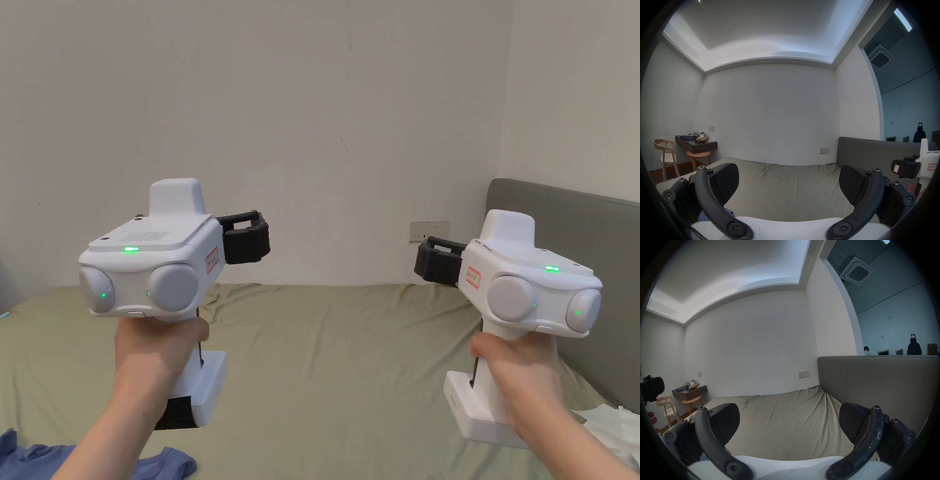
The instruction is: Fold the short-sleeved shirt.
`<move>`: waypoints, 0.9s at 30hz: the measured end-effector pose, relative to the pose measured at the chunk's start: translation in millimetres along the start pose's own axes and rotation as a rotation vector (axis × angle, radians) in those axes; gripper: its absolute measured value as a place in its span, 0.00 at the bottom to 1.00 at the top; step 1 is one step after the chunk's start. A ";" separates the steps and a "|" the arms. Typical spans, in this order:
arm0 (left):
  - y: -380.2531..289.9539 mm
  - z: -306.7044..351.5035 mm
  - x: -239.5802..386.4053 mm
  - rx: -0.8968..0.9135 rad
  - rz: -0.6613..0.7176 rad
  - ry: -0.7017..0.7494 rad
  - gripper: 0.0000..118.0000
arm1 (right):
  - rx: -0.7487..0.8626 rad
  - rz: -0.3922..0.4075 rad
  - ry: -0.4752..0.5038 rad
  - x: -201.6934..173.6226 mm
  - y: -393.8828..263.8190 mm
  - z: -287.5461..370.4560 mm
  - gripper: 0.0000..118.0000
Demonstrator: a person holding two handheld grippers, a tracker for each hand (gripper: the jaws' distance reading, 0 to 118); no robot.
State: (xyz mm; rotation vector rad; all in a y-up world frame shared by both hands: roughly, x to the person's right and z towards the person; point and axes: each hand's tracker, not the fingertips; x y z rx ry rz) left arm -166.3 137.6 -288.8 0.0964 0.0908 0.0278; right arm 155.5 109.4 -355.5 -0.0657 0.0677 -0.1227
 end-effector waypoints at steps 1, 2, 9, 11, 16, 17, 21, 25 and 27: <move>-0.1 -0.4 0.2 -0.002 -0.001 0.001 1.00 | 0.005 0.003 0.003 1.1 0.4 0.7 1.00; -0.1 -0.8 0.4 -0.004 -0.004 0.002 1.00 | 0.007 0.010 -0.004 -0.2 0.8 1.2 1.00; 1.5 8.8 9.0 -0.015 -0.024 -0.026 0.00 | -0.014 0.074 0.009 -3.0 -1.7 5.6 0.02; -3.5 9.4 12.6 -0.005 -0.042 -0.018 0.00 | -0.003 0.067 -0.019 -3.1 -4.2 8.8 0.02; -7.8 6.2 12.9 -0.034 -0.013 -0.033 0.00 | -0.015 0.028 -0.022 5.1 -7.5 11.0 0.01; -9.5 4.4 13.3 -0.041 -0.014 -0.028 0.00 | -0.017 0.018 -0.034 7.8 -8.1 10.4 0.01; -14.9 0.0 11.3 -0.060 -0.016 -0.019 0.00 | -0.018 0.025 -0.046 14.0 -10.3 13.2 0.01; -12.7 2.7 7.7 -0.059 -0.029 0.002 0.00 | -0.023 0.024 -0.039 7.6 -9.3 9.4 0.01; -12.2 6.5 -4.6 -0.059 -0.037 0.028 0.00 | -0.023 0.038 0.013 -7.9 -9.6 4.8 0.01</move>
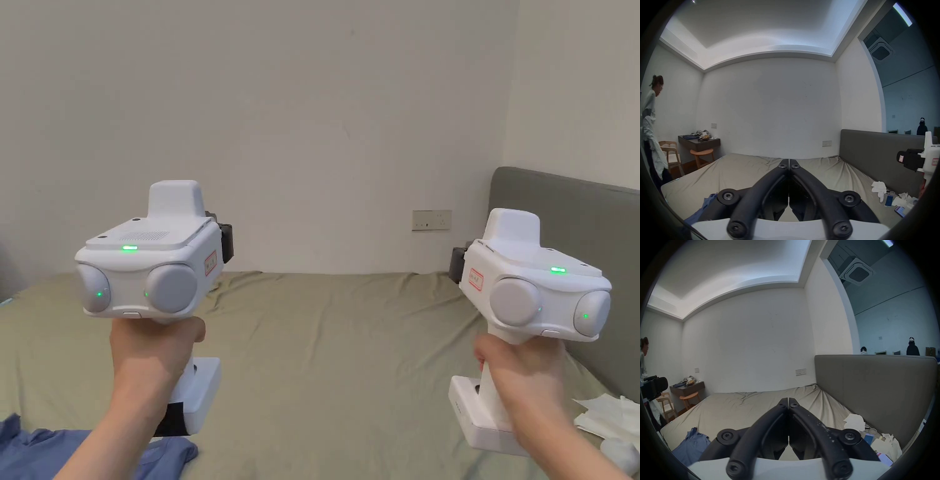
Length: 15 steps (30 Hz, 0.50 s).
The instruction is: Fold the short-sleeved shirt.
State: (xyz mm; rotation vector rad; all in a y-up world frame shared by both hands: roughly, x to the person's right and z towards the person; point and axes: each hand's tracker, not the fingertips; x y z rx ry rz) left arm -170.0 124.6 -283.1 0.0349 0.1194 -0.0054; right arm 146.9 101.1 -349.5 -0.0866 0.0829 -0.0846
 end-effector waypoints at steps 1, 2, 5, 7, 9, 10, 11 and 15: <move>0.6 1.8 -7.9 0.003 -0.001 0.019 0.00 | -0.001 0.022 0.026 -9.2 -0.3 -1.9 0.01; 0.7 4.6 -18.9 0.000 -0.003 0.047 0.00 | 0.011 0.054 0.041 -23.8 -1.7 -2.9 0.01; 1.4 17.2 -57.1 -0.007 -0.007 0.149 0.00 | 0.020 0.070 0.123 -63.2 -3.9 -8.2 0.01; 0.5 33.4 -87.2 -0.013 -0.005 0.231 0.00 | -0.001 0.067 0.193 -95.4 -5.0 -15.0 0.01; 1.6 60.9 -122.4 -0.013 0.006 0.331 0.00 | -0.001 0.083 0.264 -136.1 -9.5 -20.8 0.01; 1.2 72.4 -137.5 -0.016 0.003 0.377 0.00 | -0.002 0.082 0.308 -152.9 -12.4 -24.9 0.01; 0.5 86.7 -154.0 -0.020 -0.011 0.436 0.00 | -0.007 0.082 0.360 -173.8 -15.7 -24.4 0.01; -4.3 145.6 -213.4 -0.043 -0.043 0.636 0.00 | -0.033 0.096 0.554 -258.2 -31.4 -9.9 0.01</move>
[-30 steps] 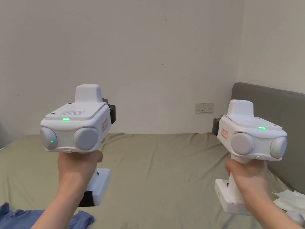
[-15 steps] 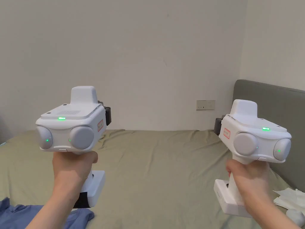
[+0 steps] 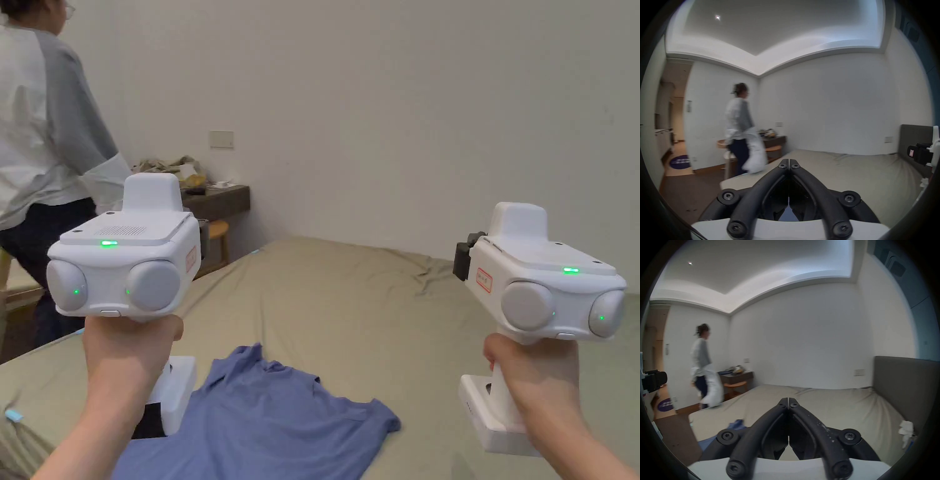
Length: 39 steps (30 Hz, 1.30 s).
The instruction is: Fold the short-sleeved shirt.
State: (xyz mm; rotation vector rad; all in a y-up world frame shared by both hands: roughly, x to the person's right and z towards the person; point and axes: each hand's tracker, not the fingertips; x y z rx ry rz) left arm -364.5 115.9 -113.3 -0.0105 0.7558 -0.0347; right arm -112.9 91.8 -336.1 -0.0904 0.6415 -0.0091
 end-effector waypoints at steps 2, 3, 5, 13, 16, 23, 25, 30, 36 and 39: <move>-3.9 11.3 -33.4 -0.011 -0.001 0.101 0.00 | -0.014 0.015 0.087 -38.8 -4.0 -10.2 0.01; -5.8 16.2 -48.4 -0.015 -0.004 0.147 0.00 | -0.020 0.011 0.127 -52.5 -7.0 -18.9 0.01; -10.7 28.6 -81.6 -0.029 -0.005 0.223 0.00 | -0.034 -0.010 0.217 -86.4 -11.5 -25.1 0.01; -29.6 40.3 -151.0 -0.077 0.017 0.379 0.00 | -0.054 0.020 0.388 -158.2 -26.4 -44.2 0.01; -38.1 22.4 -134.7 -0.116 -0.008 0.357 0.00 | -0.074 0.001 0.389 -152.1 -34.3 -58.7 0.01; -97.4 -90.4 -43.9 -0.310 -0.040 0.122 0.00 | -0.142 0.004 0.227 -82.2 -71.4 -104.5 0.01; -124.2 -127.6 -16.6 -0.430 -0.016 0.007 0.00 | -0.173 0.045 0.183 -62.5 -85.3 -121.9 0.01; -212.5 -212.5 38.9 -0.674 -0.013 -0.121 0.00 | -0.269 0.016 0.100 -11.2 -126.9 -154.2 0.01; -279.2 -263.0 80.0 -0.897 -0.007 -0.212 0.00 | -0.329 0.017 0.023 31.5 -167.6 -172.0 0.01; -296.4 -279.3 86.0 -0.931 0.004 -0.234 0.65 | -0.367 -0.006 0.022 44.4 -180.5 -176.7 0.01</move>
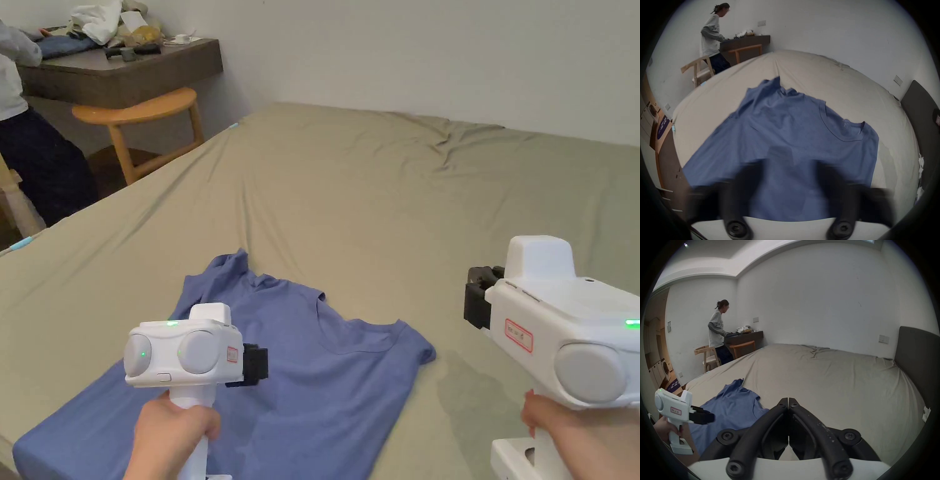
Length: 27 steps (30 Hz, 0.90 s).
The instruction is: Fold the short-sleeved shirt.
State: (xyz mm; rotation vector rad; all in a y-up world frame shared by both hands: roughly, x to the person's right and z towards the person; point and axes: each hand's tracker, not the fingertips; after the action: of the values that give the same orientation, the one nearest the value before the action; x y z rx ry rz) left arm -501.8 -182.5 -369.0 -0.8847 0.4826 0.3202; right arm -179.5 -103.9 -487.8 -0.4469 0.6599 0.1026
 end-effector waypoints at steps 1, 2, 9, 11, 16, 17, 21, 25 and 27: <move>1.4 -9.3 2.0 -0.041 -0.009 -0.011 0.98 | -0.006 -0.004 0.001 3.5 -3.6 -1.8 0.01; 0.2 -10.5 1.2 -0.001 -0.045 -0.011 0.96 | -0.001 0.001 -0.006 5.5 -8.4 -2.5 0.01; 1.6 -53.7 19.6 -0.115 -0.106 0.051 1.00 | -0.039 -0.012 -0.028 22.1 -27.8 -10.3 0.01; -3.3 -72.6 22.8 -0.223 -0.084 0.041 0.92 | -0.045 -0.017 -0.033 26.1 -32.1 -9.0 0.01; -11.5 -78.1 2.1 -0.175 0.010 -0.002 0.66 | -0.046 0.013 -0.040 31.2 -34.6 -4.0 0.01; -12.9 -71.7 -2.1 -0.135 0.011 -0.019 0.36 | -0.043 0.012 -0.042 33.4 -34.8 -1.8 0.01; -21.4 -40.6 5.0 -0.078 -0.005 -0.007 0.00 | -0.040 -0.047 -0.054 43.2 -35.2 8.8 0.01; -15.3 -8.5 26.7 -0.045 -0.043 -0.008 0.00 | -0.034 -0.037 -0.069 55.9 -39.8 32.3 0.01; 2.7 12.7 39.1 -0.001 -0.054 -0.035 0.00 | -0.026 -0.041 -0.074 68.2 -41.1 50.6 0.01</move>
State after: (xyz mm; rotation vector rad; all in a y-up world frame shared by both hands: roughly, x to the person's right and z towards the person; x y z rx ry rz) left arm -466.5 -168.1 -384.6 -0.8904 0.4256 0.2867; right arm -87.4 -122.3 -479.0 -0.4790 0.5768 0.0890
